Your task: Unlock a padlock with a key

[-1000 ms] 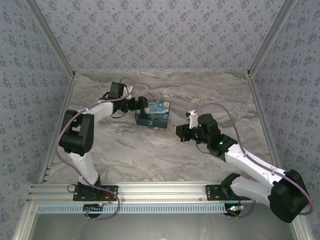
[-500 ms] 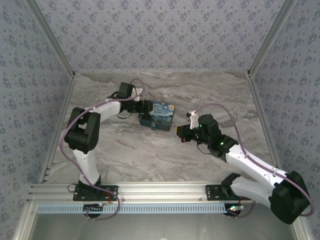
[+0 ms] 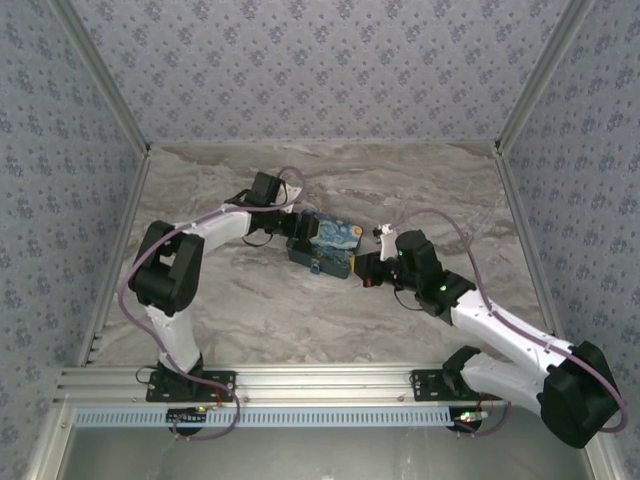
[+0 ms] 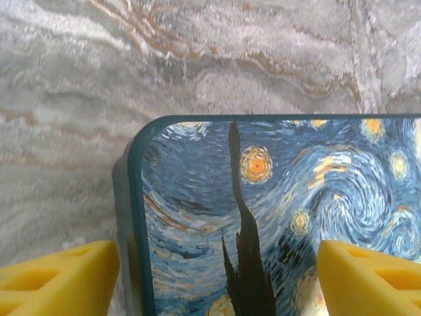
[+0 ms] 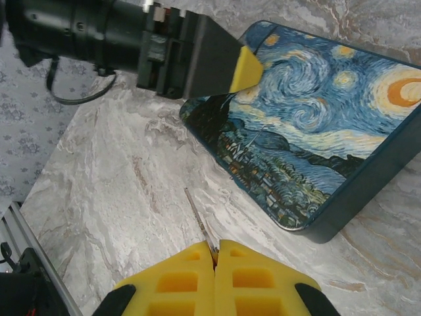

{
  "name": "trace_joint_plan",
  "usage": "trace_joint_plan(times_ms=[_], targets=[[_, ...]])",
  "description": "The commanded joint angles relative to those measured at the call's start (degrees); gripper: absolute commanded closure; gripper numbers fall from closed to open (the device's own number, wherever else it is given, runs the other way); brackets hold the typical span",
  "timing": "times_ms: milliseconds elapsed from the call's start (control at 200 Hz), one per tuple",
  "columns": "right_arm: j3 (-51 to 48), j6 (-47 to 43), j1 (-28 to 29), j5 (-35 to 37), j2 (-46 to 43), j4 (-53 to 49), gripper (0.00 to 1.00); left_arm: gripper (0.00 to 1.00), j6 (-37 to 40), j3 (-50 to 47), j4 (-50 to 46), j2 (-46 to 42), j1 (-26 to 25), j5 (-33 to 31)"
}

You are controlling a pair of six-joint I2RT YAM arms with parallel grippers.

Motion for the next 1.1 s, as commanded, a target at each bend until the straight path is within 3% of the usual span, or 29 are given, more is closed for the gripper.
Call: trace_joint_plan(times_ms=[0, 150, 290, 505, 730, 1099], targets=[[-0.64, 0.87, -0.14, 0.35, 1.87, 0.99, 1.0, 0.18, 1.76, -0.83, -3.95, -6.7, 0.01, -4.57], [-0.03, 1.3, -1.76, -2.3, 4.78, 4.13, 1.0, 0.13, 1.14, -6.07, -2.0, -16.9, 0.68, -7.95], [0.77, 1.87, -4.66, -5.22, 8.4, 7.47, 1.0, 0.13, -1.09, -15.28, 2.69, -27.01, 0.33, -7.0], [3.29, 3.03, -8.05, -8.74, 16.2, 12.97, 1.0, 0.09, -5.05, -29.55, 11.63, -36.55, -5.68, -4.14], [7.56, 3.11, -7.98, -9.62, 24.72, 15.98, 1.0, 0.08, -11.98, -37.31, 25.16, -32.95, -9.91, -3.35], [11.0, 2.58, -8.41, -9.63, 32.73, 17.23, 1.0, 0.08, -15.89, -37.18, 36.22, -21.03, -11.72, -1.16]])
